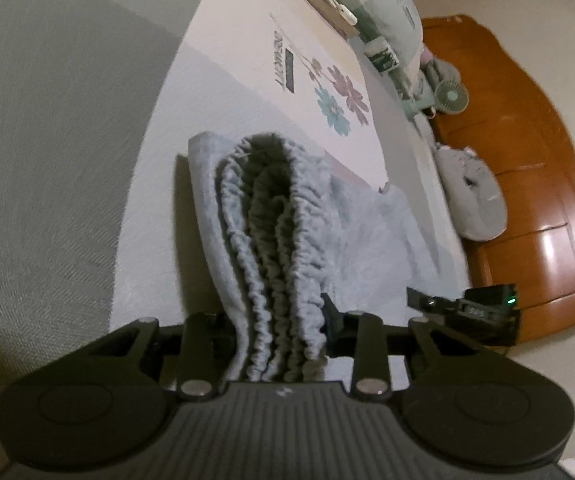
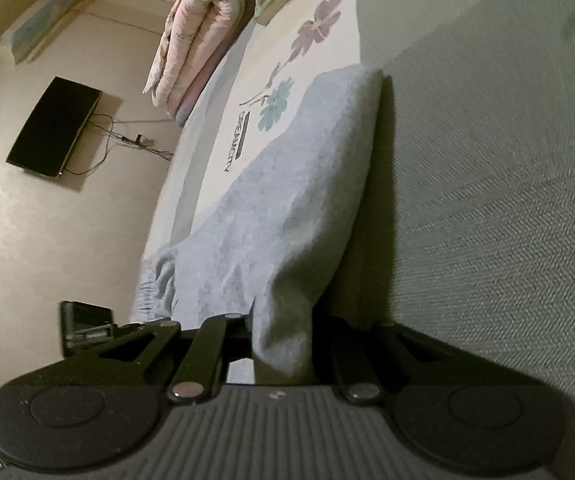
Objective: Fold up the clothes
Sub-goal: 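Lift the folded sweatpants with both grippers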
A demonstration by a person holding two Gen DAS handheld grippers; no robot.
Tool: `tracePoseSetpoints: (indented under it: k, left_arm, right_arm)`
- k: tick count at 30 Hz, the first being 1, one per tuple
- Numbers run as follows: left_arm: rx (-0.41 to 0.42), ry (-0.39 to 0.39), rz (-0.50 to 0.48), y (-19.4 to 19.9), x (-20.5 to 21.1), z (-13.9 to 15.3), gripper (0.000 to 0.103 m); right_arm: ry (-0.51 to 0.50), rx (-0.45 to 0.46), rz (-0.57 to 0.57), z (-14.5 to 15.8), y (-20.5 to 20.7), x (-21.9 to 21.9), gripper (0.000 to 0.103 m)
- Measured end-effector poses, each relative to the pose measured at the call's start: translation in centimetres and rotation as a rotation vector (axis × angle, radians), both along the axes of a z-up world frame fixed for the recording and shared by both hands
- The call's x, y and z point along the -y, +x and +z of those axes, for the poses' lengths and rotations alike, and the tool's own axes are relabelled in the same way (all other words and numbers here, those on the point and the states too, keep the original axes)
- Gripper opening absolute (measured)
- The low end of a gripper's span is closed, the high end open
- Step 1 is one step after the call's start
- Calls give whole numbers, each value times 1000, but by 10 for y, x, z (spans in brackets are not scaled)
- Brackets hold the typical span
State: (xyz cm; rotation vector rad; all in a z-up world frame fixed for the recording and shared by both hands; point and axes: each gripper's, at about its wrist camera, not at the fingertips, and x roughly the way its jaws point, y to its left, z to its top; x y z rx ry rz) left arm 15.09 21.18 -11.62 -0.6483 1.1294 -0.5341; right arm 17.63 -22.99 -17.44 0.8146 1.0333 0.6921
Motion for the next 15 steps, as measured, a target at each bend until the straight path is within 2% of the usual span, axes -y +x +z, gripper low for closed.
tracePoseSetpoints:
  k: [6,15]
  left_arm:
    - [26,59,-11,-2,9,15,33]
    - [122,103,-64,-3,35,55,32]
  right_arm:
    - [-85,67,-6,17,-7,-9,18]
    - [-78,150,-9,46,-19,-13,18]
